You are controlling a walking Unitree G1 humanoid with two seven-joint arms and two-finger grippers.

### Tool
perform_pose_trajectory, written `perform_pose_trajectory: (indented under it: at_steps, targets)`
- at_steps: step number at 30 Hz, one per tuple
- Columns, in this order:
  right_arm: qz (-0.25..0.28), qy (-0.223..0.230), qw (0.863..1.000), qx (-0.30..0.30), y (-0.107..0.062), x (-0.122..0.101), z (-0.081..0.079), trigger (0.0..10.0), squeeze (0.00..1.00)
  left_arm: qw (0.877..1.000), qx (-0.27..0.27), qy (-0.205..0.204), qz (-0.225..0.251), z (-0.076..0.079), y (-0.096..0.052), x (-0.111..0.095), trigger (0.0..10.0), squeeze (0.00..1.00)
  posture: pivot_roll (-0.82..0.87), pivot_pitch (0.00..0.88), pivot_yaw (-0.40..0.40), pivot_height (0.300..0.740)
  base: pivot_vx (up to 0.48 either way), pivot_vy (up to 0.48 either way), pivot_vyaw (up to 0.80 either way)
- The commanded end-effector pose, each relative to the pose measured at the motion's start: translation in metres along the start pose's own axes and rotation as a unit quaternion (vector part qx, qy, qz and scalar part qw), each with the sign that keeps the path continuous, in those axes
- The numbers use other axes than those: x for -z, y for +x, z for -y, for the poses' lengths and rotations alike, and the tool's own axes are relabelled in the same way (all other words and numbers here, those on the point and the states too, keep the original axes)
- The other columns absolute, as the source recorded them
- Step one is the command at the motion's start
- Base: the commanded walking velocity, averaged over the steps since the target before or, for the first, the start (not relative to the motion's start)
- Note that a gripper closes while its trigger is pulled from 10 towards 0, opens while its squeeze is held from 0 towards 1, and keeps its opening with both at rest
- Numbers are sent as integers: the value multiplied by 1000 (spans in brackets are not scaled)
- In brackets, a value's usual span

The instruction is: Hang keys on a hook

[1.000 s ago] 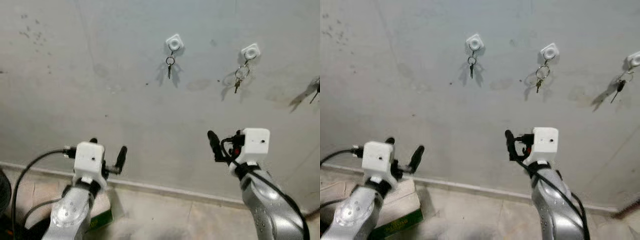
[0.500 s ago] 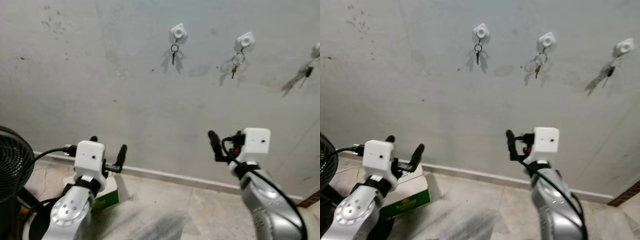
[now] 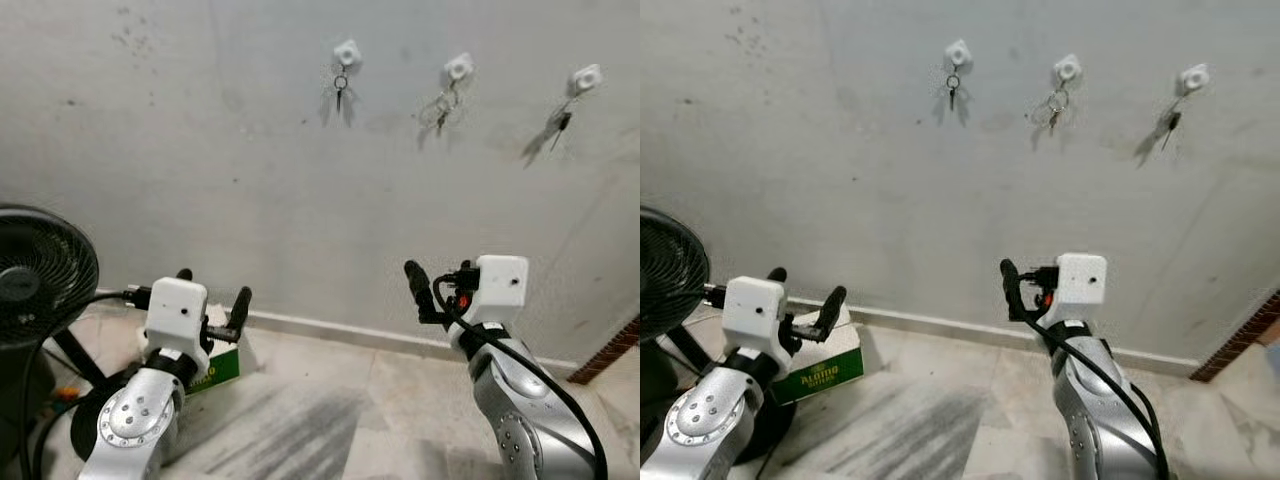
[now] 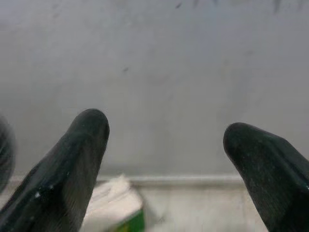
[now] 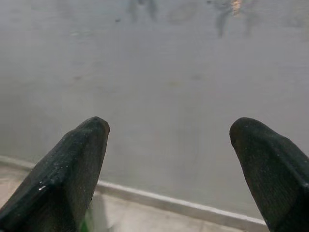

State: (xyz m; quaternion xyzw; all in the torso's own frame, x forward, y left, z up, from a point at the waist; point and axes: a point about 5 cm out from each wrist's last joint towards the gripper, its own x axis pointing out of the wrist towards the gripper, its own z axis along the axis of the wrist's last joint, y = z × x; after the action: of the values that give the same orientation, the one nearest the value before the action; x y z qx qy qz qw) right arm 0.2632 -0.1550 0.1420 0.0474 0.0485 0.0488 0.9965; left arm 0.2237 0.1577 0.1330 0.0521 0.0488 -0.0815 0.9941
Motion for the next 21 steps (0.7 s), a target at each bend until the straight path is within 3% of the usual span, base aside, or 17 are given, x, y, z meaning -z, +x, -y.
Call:
perform_pose_trajectory:
  at_steps: [1, 21]
  targets:
    - [3, 2, 1000, 7, -1, -1, 2, 10000, 0, 1000, 2, 3, 1, 0, 1, -2, 10000, 0, 134, 18, -11, 740, -304, 0, 0]
    - [4, 3, 1000, 5, 2, -2, 1, 10000, 0, 1000, 3, 2, 3, 1, 3, -2, 10000, 0, 133, 19, -12, 740, -324, 0, 0]
